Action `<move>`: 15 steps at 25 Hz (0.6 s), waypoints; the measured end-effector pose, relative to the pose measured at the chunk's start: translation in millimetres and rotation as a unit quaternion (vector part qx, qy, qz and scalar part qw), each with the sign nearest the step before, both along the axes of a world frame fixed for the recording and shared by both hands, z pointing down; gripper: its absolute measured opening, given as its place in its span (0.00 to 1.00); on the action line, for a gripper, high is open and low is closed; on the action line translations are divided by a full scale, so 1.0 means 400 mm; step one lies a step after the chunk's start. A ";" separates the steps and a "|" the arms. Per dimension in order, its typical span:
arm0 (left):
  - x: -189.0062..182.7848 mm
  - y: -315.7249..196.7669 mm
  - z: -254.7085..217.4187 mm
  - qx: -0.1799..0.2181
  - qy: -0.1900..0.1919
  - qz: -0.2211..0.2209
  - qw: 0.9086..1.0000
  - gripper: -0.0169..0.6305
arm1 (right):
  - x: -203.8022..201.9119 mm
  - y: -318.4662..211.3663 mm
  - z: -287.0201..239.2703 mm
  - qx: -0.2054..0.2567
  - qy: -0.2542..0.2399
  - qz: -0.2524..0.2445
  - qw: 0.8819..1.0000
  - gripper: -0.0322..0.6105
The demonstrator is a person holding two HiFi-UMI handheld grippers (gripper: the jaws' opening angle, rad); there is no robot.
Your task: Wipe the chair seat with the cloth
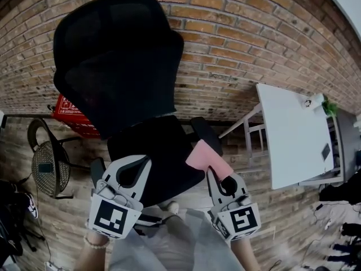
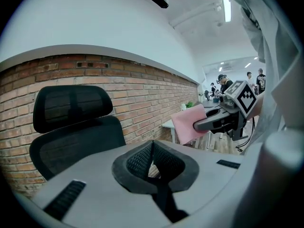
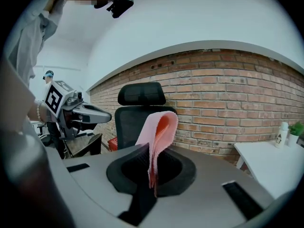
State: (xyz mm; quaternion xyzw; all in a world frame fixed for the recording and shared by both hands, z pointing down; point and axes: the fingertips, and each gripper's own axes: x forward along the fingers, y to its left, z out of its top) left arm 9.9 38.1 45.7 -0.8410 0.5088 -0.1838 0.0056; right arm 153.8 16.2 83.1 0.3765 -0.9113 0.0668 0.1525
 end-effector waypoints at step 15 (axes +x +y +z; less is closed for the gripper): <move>0.007 -0.021 0.006 0.002 -0.005 0.004 1.000 0.05 | -0.016 -0.010 0.009 -0.015 -0.009 -0.002 1.000 0.13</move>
